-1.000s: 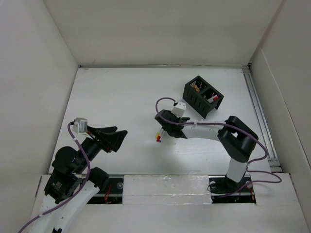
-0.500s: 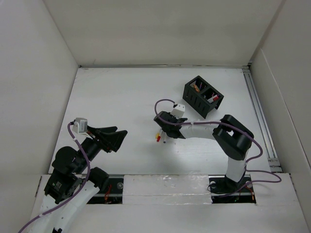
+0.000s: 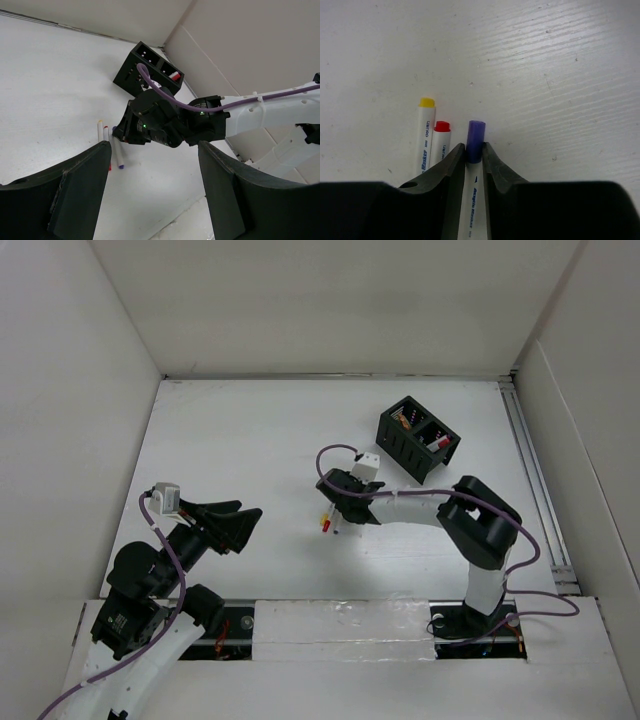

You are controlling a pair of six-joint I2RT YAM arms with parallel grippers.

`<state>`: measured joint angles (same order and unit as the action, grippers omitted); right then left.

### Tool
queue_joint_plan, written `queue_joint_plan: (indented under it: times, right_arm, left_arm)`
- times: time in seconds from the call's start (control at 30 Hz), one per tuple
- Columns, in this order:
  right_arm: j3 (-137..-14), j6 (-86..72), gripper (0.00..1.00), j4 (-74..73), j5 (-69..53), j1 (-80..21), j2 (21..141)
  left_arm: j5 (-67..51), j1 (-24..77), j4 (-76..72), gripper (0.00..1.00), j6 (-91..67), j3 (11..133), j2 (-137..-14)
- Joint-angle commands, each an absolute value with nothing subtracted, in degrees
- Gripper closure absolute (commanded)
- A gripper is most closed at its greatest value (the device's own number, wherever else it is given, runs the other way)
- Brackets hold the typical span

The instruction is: Organize the desk

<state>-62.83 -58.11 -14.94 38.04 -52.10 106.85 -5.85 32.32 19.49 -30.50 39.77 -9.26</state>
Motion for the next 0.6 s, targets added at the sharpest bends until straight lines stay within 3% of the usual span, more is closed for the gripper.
queue_joint_plan:
  times: [0.0, 0.07, 0.27, 0.57]
  right_arm:
    - [-63.37, -55.46, 0.76, -19.16, 34.46, -51.68, 109.95]
    - [-62.93, -55.28, 0.86, -18.90, 33.49, -51.68, 110.13]
    - [-59.42, -57.39, 1.00, -16.88, 33.48, -51.15, 106.53]
    - [-55.20, -58.54, 1.00, -17.05, 41.57, -49.58, 87.40]
  left_arm:
    - [-6.59, 32.61, 16.88, 0.34, -30.15, 39.37, -8.96]
    - [-6.59, 32.61, 17.05, 0.34, -30.15, 39.38, -8.88]
    - [-6.42, 32.61, 16.88, 0.34, -30.15, 39.38, -8.88]
    - [-6.50, 32.61, 16.79, 0.34, -30.15, 39.29, -8.53]
